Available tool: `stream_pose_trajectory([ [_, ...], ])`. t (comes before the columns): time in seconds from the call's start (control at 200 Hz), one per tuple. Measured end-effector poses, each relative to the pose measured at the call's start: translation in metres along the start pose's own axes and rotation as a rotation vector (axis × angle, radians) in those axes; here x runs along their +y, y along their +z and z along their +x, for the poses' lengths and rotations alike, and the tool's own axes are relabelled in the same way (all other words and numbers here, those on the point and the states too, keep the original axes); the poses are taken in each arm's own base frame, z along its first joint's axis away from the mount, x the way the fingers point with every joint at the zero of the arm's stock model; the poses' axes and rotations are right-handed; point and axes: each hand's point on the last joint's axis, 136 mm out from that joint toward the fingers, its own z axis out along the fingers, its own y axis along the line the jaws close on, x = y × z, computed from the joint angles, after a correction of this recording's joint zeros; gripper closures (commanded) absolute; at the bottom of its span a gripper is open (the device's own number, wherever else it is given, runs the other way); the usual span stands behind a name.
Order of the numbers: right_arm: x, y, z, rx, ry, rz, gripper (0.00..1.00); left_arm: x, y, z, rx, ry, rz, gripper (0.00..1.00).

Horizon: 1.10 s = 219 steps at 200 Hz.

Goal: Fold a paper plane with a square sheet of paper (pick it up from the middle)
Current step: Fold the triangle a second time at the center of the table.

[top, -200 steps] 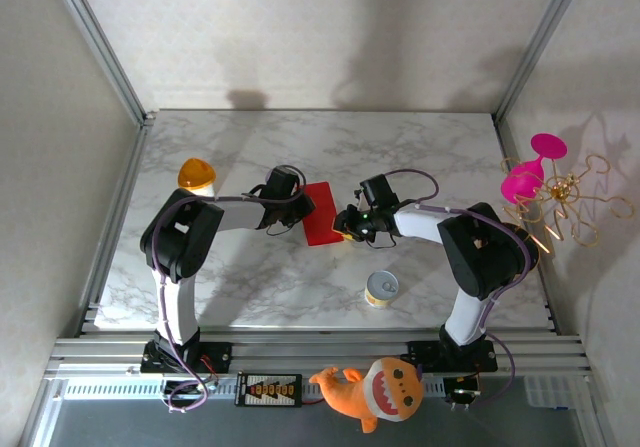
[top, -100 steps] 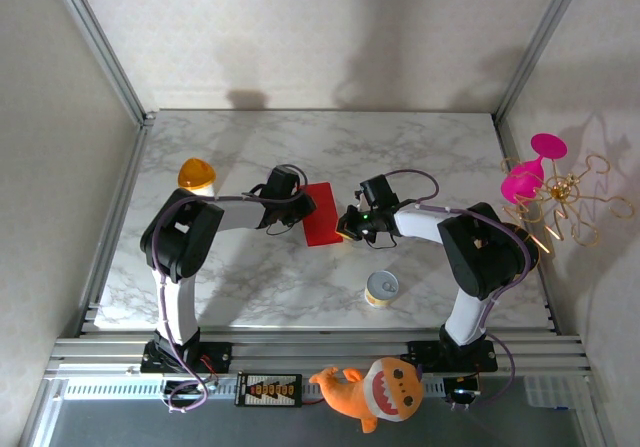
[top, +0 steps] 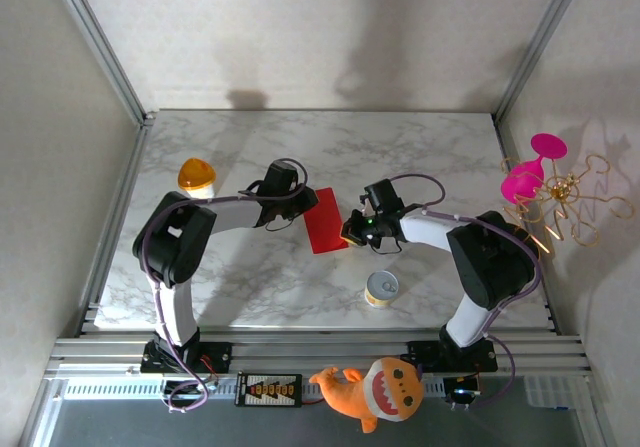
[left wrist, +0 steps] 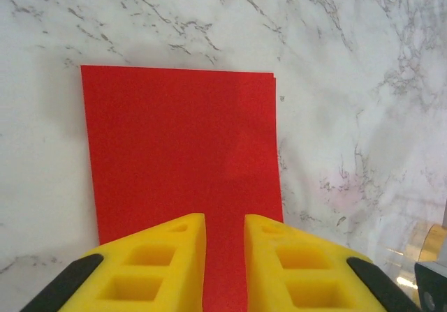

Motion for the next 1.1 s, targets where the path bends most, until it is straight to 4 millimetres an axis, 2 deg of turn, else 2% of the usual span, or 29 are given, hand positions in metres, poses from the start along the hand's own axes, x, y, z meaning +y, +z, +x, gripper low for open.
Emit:
stream_pose_trajectory([
  [0.33,-0.003,0.0,0.002,0.005,0.01,0.012,1.0,0.022,0.014,0.011,0.037,-0.014,-0.053,0.82],
  [0.546,-0.001,0.0,0.002,0.01,-0.001,0.003,1.0,0.019,0.019,0.009,0.039,-0.009,-0.05,0.84],
  [0.711,0.014,0.001,0.003,0.012,-0.062,-0.041,1.0,0.018,0.021,0.009,0.043,-0.002,-0.046,0.84],
  [0.916,0.049,0.009,-0.001,0.013,-0.147,-0.112,1.0,0.018,0.021,0.009,0.047,0.002,-0.044,0.85],
  [1.097,0.049,0.023,-0.003,0.022,-0.139,-0.12,1.0,0.017,0.022,0.009,0.048,0.005,-0.041,0.84],
])
